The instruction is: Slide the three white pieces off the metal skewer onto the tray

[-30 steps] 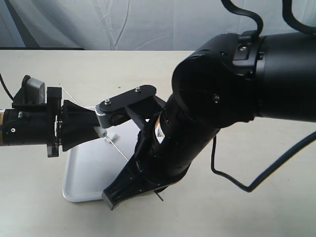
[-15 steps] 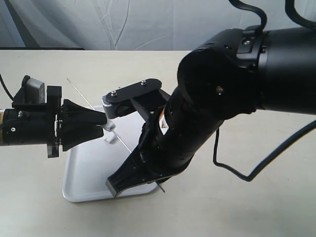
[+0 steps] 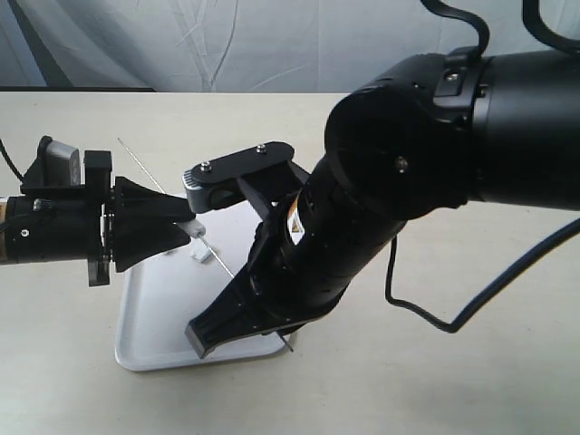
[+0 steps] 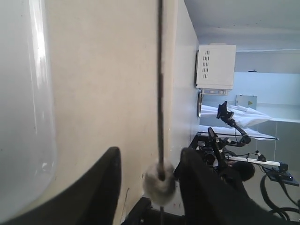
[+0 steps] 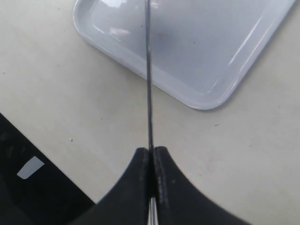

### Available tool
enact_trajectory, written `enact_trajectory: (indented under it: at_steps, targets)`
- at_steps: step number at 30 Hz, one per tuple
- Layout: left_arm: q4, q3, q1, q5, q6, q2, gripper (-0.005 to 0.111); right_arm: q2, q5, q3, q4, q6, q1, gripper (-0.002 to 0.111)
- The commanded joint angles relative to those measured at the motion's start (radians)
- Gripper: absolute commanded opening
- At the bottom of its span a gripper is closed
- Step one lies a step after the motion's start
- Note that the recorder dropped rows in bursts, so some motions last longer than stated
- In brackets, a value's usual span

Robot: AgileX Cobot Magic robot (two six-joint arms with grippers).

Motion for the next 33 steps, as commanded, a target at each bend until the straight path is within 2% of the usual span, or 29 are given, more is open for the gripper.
enact_trajectory:
  at_steps: [1, 5, 11, 25, 33]
  targets:
    - [-0.02, 0.005, -0.005, -0.009, 0.0, -0.019, 0.039, 0.026, -0.012, 0.002, 0.018, -0.003, -0.006, -0.001]
    - [-0.022, 0.005, -0.005, -0.009, 0.0, -0.02, 0.039, 0.046, -0.014, 0.002, 0.034, -0.008, -0.006, -0.001]
    - [0.012, 0.005, -0.005, -0.009, 0.002, -0.02, 0.032, 0.045, -0.038, 0.0, 0.034, -0.009, -0.006, -0.001]
    - [0.043, 0.005, -0.005, -0.009, 0.002, -0.02, 0.033, 0.045, -0.048, 0.0, 0.032, -0.009, -0.006, -0.001]
    - [0.052, 0.005, -0.003, -0.009, 0.056, -0.02, 0.033, 0.045, -0.038, 0.0, 0.03, -0.009, -0.006, -0.001]
